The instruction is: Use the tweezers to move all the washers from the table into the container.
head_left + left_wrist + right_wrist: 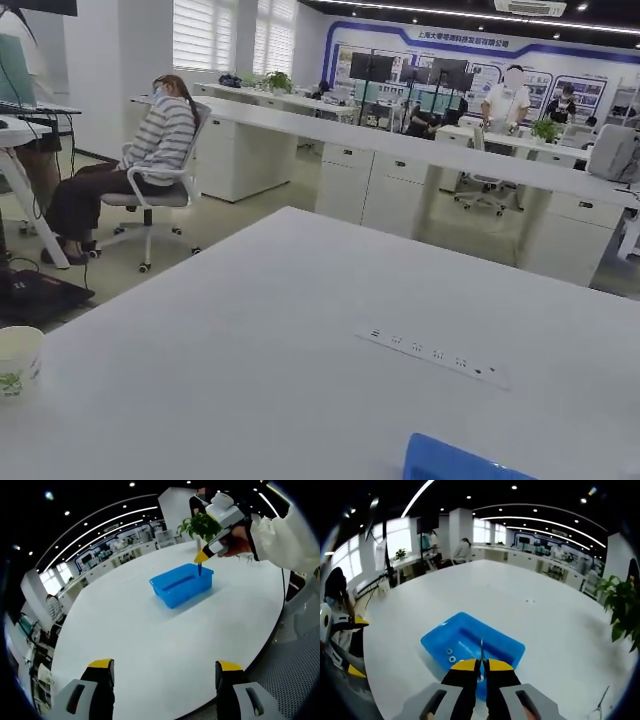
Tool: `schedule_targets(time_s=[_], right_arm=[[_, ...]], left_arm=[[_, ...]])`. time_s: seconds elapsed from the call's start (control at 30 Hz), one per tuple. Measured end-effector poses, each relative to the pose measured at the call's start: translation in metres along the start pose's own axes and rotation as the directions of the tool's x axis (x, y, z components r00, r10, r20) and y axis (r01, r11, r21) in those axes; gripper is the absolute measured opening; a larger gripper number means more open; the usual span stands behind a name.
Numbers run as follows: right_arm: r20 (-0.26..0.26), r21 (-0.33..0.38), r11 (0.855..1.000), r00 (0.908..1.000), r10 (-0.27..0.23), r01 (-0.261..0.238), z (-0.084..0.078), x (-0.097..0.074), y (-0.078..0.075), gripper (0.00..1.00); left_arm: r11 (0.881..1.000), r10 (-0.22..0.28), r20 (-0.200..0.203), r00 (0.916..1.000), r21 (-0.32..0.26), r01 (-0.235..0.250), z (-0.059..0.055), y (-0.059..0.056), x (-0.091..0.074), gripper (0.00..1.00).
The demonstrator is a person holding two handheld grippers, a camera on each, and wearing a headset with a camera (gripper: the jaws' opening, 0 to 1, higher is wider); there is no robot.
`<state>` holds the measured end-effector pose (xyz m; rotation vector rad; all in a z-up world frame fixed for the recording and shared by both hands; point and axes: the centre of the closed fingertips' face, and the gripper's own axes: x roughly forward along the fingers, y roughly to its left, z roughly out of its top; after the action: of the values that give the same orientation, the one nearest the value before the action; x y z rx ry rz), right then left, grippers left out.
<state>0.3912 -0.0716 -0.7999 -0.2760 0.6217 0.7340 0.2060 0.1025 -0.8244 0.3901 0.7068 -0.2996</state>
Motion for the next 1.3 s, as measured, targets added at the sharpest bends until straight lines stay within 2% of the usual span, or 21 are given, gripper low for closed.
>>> schedule_targets(time_s=[0.63,1.1,1.2,1.3], right_arm=[[-0.032,-0.012,1.000,0.9993,0.021,-0.021,-0.013,0.017,0.003,0.02],[-0.031,-0.001,1.000,0.9993,0.022,-0.022,-0.017,0.017,0.002,0.03],[-0.019,0.003,1.000,0.9997,0.015,-0.015,-0.015,0.015,0.001,0.03],[0.006,0.010,1.000,1.0000,0.005,-0.005,-0.007,0.010,-0.001,0.03]], left_arm=[[1.000,0.010,-0.036,0.9993,-0.002,-0.010,-0.006,0.002,0.001,0.85],[1.000,-0.008,-0.051,0.9987,0.011,0.009,-0.008,-0.003,0.002,0.85],[1.000,-0.027,-0.049,0.9984,-0.011,0.027,-0.007,-0.004,0.002,0.85],[0.998,-0.049,-0.022,0.9985,-0.050,0.048,-0.001,-0.005,0.000,0.85]])
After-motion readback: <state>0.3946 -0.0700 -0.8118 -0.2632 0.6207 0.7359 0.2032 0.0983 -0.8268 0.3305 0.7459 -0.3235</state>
